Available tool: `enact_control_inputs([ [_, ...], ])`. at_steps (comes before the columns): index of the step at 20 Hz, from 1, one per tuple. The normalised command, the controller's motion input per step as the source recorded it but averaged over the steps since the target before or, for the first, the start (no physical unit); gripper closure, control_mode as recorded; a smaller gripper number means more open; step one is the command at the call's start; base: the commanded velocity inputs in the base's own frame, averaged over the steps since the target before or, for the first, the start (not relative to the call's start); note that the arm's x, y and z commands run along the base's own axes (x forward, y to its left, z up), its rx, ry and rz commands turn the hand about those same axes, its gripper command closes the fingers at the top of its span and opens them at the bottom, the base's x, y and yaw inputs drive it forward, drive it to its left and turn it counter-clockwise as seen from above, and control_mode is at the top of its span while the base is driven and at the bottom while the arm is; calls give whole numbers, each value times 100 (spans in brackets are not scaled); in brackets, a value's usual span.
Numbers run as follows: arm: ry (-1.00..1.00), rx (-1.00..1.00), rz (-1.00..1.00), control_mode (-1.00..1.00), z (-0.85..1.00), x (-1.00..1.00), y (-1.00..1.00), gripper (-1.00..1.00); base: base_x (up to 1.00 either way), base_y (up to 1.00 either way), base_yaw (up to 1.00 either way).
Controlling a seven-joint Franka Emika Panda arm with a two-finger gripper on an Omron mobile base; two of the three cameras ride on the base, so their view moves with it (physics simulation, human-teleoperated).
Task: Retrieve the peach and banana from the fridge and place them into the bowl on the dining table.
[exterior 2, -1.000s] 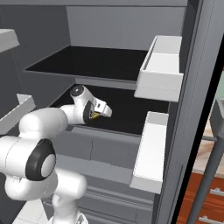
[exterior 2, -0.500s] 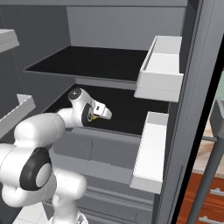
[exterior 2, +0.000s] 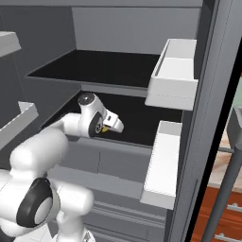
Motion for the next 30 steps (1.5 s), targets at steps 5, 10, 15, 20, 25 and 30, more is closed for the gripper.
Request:
enact_control_inputs([
  [5, 0, 4, 0, -100, 31, -100, -22, 100, 0, 0, 0],
  [10, 0, 0, 8, -100, 82, -100, -2, 100, 0, 0, 0],
  [15, -2, -1, 14, -100, 100, -100, 0, 100, 0, 0, 0],
  [20, -7, -5, 15, -100, 100, -100, 10, 100, 0, 0, 0],
  [25, -2, -10, 10, -100, 97, -100, 27, 100, 0, 0, 0],
  [30, 3, -9, 9, -100, 31, -100, 36, 100, 0, 0, 0],
])
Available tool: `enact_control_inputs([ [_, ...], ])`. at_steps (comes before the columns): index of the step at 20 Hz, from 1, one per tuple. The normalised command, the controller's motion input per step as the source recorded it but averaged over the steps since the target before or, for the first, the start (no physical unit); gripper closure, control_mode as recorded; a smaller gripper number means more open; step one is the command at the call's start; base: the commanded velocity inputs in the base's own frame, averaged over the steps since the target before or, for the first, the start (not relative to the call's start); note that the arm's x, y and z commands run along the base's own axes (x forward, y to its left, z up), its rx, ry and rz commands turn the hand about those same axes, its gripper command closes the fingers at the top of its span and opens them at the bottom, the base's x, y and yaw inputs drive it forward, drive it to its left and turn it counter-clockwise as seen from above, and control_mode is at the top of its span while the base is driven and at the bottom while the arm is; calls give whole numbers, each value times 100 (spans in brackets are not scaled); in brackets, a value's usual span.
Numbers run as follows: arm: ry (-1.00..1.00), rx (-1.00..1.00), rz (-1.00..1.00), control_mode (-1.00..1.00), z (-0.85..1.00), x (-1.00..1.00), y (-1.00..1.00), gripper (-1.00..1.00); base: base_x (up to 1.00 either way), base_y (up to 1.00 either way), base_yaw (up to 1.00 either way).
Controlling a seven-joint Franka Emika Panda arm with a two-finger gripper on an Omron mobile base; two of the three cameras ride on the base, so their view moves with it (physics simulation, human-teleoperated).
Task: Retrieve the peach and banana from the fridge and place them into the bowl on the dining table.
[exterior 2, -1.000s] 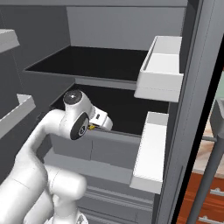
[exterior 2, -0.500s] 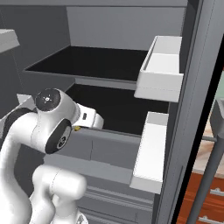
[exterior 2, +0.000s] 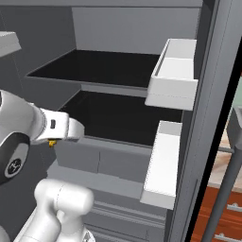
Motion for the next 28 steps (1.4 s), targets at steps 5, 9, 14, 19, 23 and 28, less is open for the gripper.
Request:
enact_control_inputs([
  [5, 1, -2, 14, -100, -3, -70, 18, 100, 0, 0, 0],
  [9, 0, 0, 19, -100, -15, -39, 2, 100, 0, 0, 0],
  [14, 0, 0, 9, 100, -3, -21, 0, 100, 0, 0, 0],
  [19, 0, 0, 0, 100, 0, 0, 0, 100, 8, 0, -2],
  [23, 0, 0, 0, 100, 0, 0, 0, 100, -20, -1, -22],
  [28, 0, 0, 0, 100, 0, 0, 0, 100, -53, 2, -38],
])
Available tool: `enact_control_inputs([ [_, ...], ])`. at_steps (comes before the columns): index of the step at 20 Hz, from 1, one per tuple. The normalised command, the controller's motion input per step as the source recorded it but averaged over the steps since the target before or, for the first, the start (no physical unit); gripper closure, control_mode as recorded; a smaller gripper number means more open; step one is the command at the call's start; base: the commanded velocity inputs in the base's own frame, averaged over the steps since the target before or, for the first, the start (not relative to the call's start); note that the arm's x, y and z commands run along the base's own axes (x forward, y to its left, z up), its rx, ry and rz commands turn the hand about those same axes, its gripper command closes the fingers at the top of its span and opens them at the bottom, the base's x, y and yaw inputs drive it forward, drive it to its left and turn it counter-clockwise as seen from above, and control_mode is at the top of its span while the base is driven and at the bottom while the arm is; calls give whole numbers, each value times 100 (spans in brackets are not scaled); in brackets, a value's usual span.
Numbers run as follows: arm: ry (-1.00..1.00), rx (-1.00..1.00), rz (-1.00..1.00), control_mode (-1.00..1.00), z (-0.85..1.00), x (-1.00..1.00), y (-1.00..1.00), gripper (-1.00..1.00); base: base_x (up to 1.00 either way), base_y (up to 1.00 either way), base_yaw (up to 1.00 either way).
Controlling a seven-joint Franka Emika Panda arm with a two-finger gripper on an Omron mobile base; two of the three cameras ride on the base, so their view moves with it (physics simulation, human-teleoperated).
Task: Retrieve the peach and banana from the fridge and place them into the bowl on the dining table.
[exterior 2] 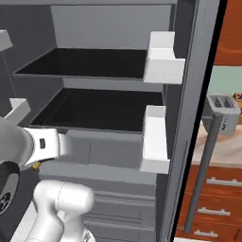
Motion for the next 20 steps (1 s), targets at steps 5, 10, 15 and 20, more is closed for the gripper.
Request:
enact_control_inputs([
  [5, 0, 0, 0, 100, 0, 0, 0, 100, -64, 13, -33],
  [10, 0, 0, 0, 100, 0, 0, 0, 100, -45, 0, -41],
  [15, 0, 0, 0, 100, 0, 0, 0, 100, -12, -3, -57],
  [20, 0, 0, 0, 100, 0, 0, 0, 100, 0, -8, -67],
])
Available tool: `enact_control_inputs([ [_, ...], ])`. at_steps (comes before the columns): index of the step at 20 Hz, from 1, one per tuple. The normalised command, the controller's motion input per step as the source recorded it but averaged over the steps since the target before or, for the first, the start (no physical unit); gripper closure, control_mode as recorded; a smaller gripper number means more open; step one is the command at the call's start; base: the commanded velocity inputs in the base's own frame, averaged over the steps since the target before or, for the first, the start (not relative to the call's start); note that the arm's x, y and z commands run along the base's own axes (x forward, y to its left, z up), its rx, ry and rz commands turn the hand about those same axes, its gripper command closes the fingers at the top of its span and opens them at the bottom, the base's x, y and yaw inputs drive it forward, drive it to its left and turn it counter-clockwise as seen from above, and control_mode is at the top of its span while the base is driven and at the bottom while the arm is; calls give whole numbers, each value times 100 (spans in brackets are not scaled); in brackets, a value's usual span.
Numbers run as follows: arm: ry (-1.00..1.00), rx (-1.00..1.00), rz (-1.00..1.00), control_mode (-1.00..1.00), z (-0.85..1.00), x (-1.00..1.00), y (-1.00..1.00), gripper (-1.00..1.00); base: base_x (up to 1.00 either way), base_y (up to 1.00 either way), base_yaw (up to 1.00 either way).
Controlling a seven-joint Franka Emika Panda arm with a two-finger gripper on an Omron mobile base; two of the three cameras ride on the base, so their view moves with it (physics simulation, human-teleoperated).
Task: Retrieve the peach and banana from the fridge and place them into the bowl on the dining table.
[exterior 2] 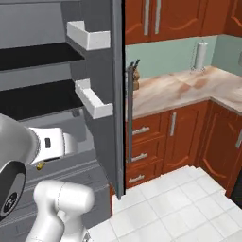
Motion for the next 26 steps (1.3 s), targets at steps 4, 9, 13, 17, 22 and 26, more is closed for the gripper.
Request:
enact_control_inputs([
  [4, 0, 0, 0, 100, 0, 0, 0, 100, 0, -14, -71],
  [9, 0, 0, 0, 100, 0, 0, 0, 100, 0, -32, -74],
  [13, 0, 0, 0, 100, 0, 0, 0, 100, 4, -46, -73],
  [17, 0, 0, 0, 100, 0, 0, 0, 100, 27, -39, -71],
  [22, 0, 0, 0, 100, 0, 0, 0, 100, 58, -25, -65],
  [26, 0, 0, 0, 100, 0, 0, 0, 100, 100, 0, -56],
])
